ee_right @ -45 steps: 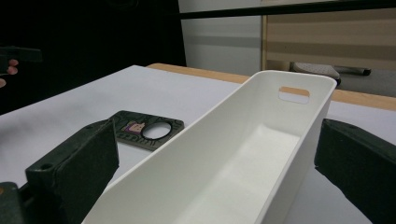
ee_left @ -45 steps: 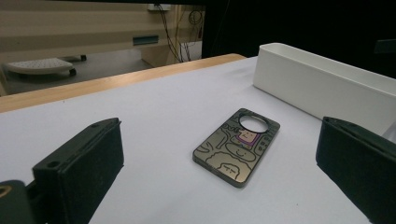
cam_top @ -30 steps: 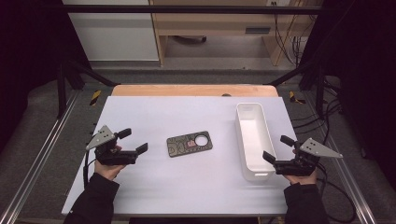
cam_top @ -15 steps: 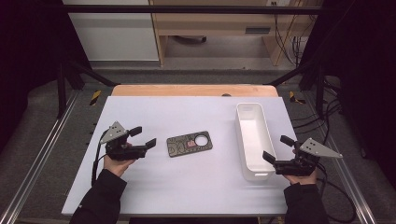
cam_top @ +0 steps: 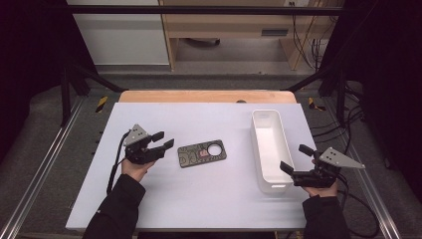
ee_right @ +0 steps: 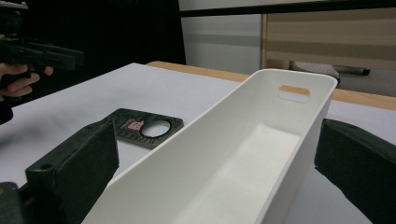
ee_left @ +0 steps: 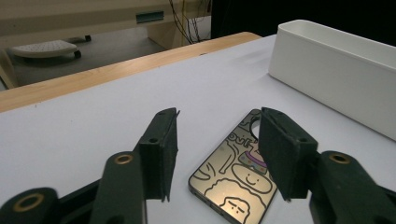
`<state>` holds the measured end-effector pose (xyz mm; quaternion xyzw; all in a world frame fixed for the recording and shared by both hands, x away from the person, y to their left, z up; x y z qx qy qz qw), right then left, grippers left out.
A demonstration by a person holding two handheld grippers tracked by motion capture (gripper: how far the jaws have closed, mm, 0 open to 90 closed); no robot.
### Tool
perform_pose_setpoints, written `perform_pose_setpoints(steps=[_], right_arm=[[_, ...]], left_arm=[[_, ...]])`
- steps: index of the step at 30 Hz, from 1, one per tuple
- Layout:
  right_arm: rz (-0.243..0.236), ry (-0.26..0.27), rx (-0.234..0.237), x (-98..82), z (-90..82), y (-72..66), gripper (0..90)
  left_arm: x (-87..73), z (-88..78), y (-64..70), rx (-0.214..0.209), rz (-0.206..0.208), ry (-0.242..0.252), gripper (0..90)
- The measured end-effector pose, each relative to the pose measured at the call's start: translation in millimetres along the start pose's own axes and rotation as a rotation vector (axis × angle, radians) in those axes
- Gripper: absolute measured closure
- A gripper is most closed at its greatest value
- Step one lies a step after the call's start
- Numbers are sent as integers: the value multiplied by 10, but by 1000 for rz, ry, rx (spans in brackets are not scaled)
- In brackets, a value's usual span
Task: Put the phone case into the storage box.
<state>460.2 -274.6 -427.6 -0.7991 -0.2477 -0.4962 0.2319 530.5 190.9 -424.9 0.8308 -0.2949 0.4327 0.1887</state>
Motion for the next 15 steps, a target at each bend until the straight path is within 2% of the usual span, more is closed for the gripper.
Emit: perform_pose_setpoints(steps=[8,15], right_arm=[[-4,-1,0,-2,4,-1,2],[-5,-3,-1,-4,7,-2,2]], left_arm=[[27,175,-45,-3,-28,-32,647],[62,312,-75,19,-18,-64,777]])
Point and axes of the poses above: each handheld gripper's, and its own axes: z roughly forward along the jaws, x roughly out of its top, y roughly to its right, the point moved 4 cm from there along z, roughly forward along the jaws, and after that the axes turned 12 degrees about -y, right-handed, at the moved point
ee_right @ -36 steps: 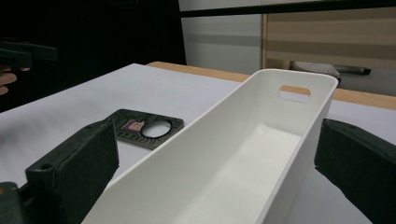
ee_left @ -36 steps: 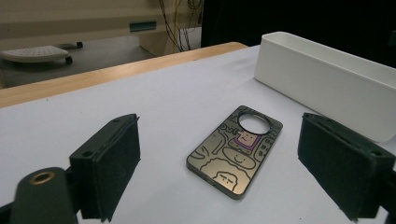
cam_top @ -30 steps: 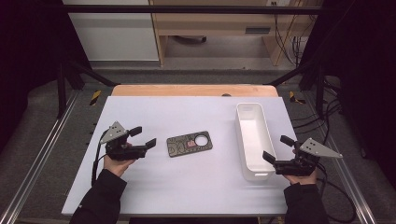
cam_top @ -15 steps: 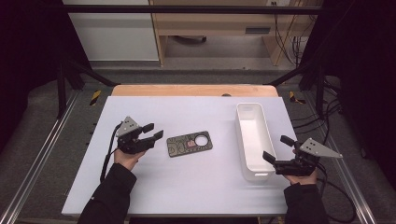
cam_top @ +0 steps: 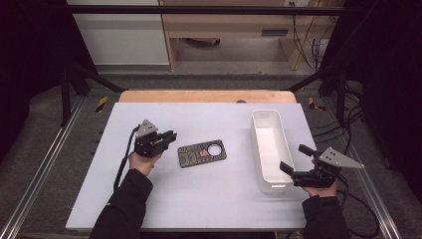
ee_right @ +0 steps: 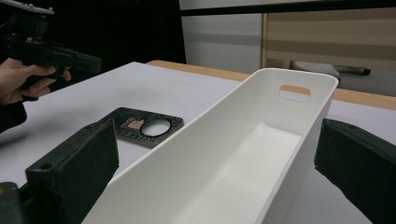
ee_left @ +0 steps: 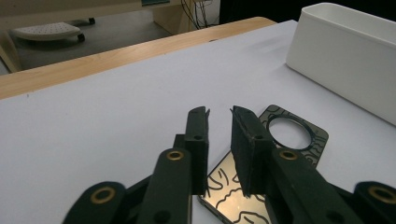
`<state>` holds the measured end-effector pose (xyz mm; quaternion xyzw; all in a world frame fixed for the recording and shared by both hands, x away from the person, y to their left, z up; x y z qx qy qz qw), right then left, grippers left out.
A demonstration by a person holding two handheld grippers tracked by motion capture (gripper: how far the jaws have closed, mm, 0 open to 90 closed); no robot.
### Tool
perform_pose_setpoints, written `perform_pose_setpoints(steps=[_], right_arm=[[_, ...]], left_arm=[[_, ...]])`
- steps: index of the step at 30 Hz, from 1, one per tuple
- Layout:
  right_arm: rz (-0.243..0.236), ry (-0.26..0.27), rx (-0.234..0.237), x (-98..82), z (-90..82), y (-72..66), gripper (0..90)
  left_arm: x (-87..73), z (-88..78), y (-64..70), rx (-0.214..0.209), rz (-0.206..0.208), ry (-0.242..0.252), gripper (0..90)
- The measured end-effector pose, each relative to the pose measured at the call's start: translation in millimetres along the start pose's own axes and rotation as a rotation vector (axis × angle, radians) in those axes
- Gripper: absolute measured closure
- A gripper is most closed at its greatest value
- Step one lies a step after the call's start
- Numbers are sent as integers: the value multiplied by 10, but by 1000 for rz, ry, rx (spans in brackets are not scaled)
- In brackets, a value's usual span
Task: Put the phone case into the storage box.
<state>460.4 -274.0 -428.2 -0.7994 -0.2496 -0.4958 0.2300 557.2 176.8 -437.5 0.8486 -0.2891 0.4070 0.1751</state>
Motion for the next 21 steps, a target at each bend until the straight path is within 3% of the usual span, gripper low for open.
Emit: perform_pose_setpoints(steps=[9,16,21], right_arm=[[0,-1,1,-2,2,0,2],[0,-4,1,-7,4,3,2],[0,-5,1,-7,4,2,2]], left_arm=[[52,204,-11,12,2,-42,883],[21,411,-19,37,23,-105,889],[-9,526,-9,32,28,-139,889]])
Point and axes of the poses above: each handheld gripper's, and its own axes: z roughly forward along the jaws, x roughly out of its top, y roughly to its right, the point moved 4 cm from there along z, roughly forward along the jaws, and after that the axes turned 12 degrees about -y, right-handed, at the moved point
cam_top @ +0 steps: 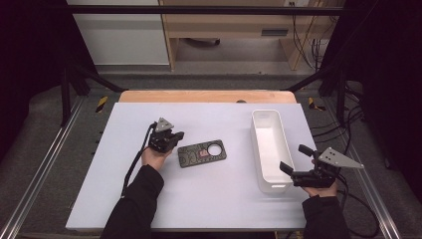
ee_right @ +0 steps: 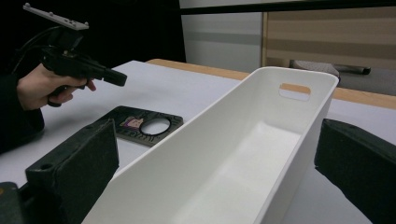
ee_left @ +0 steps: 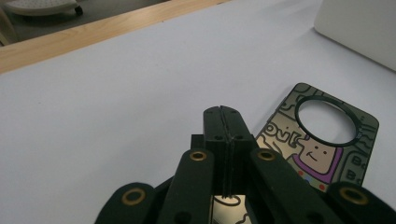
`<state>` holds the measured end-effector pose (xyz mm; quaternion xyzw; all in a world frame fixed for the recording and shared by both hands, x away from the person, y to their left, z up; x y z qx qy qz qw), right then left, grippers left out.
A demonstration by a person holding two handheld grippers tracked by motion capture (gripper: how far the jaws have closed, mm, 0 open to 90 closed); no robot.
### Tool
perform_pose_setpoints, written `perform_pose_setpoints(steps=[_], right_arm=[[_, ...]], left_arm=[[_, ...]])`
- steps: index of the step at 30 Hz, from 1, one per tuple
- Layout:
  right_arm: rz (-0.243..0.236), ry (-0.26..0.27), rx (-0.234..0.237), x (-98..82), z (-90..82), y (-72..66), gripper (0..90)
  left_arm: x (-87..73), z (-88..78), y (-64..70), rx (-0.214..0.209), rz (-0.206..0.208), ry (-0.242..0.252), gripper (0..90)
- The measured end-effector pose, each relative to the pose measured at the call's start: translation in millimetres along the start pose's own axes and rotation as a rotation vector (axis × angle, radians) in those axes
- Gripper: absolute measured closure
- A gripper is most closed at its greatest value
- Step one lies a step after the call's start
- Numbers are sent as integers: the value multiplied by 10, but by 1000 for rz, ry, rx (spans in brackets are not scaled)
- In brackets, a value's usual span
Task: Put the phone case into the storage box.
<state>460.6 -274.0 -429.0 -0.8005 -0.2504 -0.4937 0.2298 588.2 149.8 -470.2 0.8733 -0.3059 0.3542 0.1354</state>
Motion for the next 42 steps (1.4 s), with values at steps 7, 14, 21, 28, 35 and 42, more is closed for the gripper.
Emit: perform_pose_setpoints(steps=[7,14,21,28,35,42], right_arm=[[-3,-1,0,-1,6,0,2],[-2,-4,0,-3,8,-3,2],[-2,-4,0,-3,8,-3,2],[-4,-3,0,-2,7,-1,2],[-3,-2,0,-2,4,-2,2],[-3,-1,0,-1,3,-4,2]], left_arm=[[-67,153,-17,10,7,-63,889],[-121,240,-34,18,10,-115,890],[-158,271,-27,8,31,-159,890],[-161,231,-27,-14,39,-167,891],[-171,206,-19,-41,33,-182,891],[-220,159,45,-57,45,-188,891]])
Point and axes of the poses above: each handheld gripper's, and its own axes: z roughly forward along the jaws, x roughly out of its top, y roughly to its right, the point moved 4 cm from there along z, roughly forward along the jaws, and after that the axes turned 12 degrees about -y, right-handed, at the moved point
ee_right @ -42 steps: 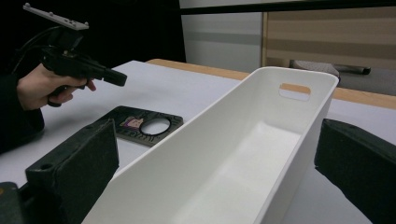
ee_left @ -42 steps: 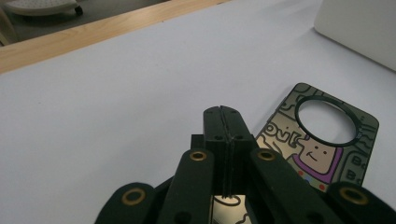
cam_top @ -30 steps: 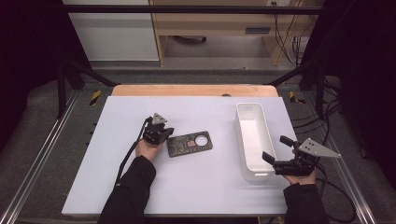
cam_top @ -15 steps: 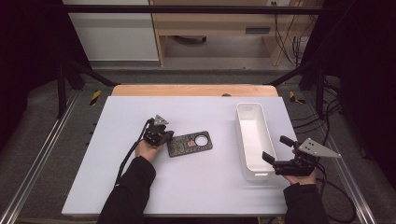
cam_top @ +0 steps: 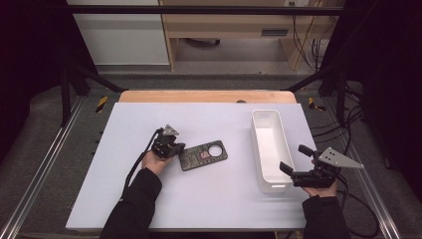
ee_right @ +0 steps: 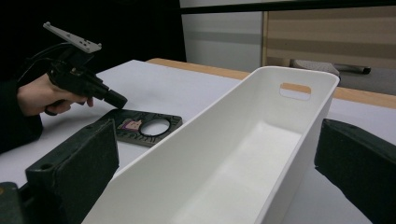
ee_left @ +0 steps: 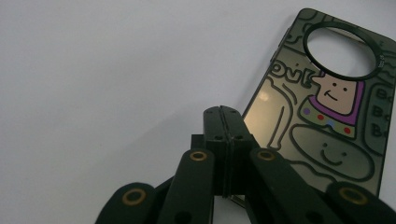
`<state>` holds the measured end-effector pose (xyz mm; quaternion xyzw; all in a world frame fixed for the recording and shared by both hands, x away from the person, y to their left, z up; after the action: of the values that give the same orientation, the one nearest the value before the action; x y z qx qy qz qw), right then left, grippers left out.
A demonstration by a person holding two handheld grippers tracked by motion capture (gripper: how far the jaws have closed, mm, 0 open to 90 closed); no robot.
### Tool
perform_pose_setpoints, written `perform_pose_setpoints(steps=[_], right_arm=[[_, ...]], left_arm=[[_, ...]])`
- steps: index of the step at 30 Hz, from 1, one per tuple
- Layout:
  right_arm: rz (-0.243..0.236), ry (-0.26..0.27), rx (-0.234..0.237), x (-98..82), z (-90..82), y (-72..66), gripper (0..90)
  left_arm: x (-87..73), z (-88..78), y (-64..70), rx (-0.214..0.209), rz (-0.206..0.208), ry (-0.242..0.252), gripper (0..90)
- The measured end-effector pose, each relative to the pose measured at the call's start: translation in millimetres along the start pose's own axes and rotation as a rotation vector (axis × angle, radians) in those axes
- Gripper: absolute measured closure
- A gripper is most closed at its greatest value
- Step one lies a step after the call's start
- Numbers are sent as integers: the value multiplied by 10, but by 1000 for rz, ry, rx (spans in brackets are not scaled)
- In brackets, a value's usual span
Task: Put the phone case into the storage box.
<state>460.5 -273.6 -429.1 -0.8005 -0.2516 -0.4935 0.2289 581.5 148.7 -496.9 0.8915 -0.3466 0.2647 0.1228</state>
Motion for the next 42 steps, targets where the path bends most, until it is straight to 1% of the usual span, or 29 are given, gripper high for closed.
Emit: perform_pose_setpoints(steps=[2,11,16,23,27,31,33,35,36,38,39,41,42], right_arm=[[4,-1,0,1,-4,-2,2],[3,3,-1,5,-13,-2,2],[3,3,-2,6,-12,-3,2],[4,7,0,9,-18,0,2],[4,6,1,9,-17,-1,2],[4,6,1,10,-18,1,2],[6,7,1,11,-20,0,2],[6,6,2,11,-21,0,2],[6,6,3,11,-21,0,2],[3,7,1,12,-20,1,2],[2,7,1,12,-20,1,2],[2,6,1,12,-20,0,1],[1,6,0,13,-20,-1,2]], left_arm=[[-20,-11,18,-9,-2,1,891],[-122,-76,143,-19,36,-6,891],[-159,-96,183,-26,41,-5,891],[-203,-123,272,-22,72,-8,891],[-210,-129,266,-21,71,-12,890],[-208,-139,267,-6,77,-14,888],[-193,-181,271,2,81,-1,849],[-176,-226,281,2,85,7,809],[-164,-253,288,-1,82,11,774],[-151,-280,293,-4,81,13,687],[-122,-328,306,-16,79,10,641],[-101,-372,324,-8,79,17,549],[-88,-383,334,-15,79,9,494]])
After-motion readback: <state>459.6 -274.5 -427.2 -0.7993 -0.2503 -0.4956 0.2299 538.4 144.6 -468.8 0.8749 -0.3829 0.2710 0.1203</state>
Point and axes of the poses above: each handheld gripper's, and its own axes: z roughly forward along the jaws, x roughly out of its top, y roughly to its right, the point moved 4 cm from there along z, roughly forward along the jaws, and after that the axes turned 12 degrees about -y, right-handed, at the moved point
